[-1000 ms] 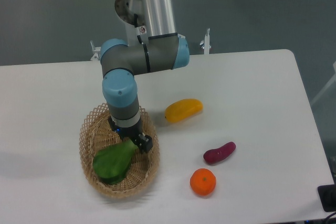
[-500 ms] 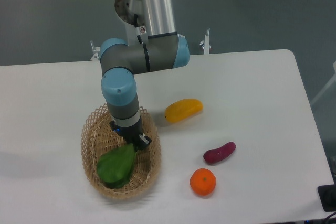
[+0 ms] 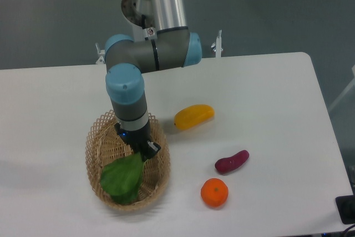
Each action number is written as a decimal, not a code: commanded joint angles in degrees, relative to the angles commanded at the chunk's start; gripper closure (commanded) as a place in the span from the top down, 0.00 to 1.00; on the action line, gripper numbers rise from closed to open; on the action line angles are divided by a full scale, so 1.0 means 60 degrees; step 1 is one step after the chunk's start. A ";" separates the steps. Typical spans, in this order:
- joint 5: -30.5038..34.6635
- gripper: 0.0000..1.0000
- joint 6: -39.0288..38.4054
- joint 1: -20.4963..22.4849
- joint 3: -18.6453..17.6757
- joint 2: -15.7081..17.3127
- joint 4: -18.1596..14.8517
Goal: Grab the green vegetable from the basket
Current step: 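Lift the bok choy out of the basket toward the purple sweet potato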
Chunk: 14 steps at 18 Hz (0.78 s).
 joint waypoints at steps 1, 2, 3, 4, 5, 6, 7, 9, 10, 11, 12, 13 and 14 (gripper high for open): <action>-0.0131 0.28 0.0103 0.0190 0.0118 0.0044 -0.0058; -0.0263 0.28 0.0278 0.0381 0.0264 0.0088 -0.0218; -0.0337 0.28 0.0512 0.0585 0.0410 0.0190 -0.0438; -0.0381 0.28 0.0761 0.0834 0.0499 0.0263 -0.0686; -0.0439 0.29 0.1024 0.1141 0.0572 0.0293 -0.0921; -0.0484 0.29 0.1317 0.1420 0.0616 0.0351 -0.1126; -0.0571 0.29 0.1624 0.1727 0.0631 0.0526 -0.1273; -0.0790 0.29 0.2312 0.2313 0.0632 0.0718 -0.1566; -0.0850 0.29 0.2649 0.2577 0.0617 0.0762 -0.1756; -0.0865 0.29 0.2986 0.2826 0.0602 0.0835 -0.1918; -0.0865 0.29 0.3309 0.3046 0.0602 0.0893 -0.1992; -0.0865 0.29 0.3587 0.3266 0.0602 0.0894 -0.2007; -0.0894 0.29 0.3866 0.3471 0.0602 0.0909 -0.2007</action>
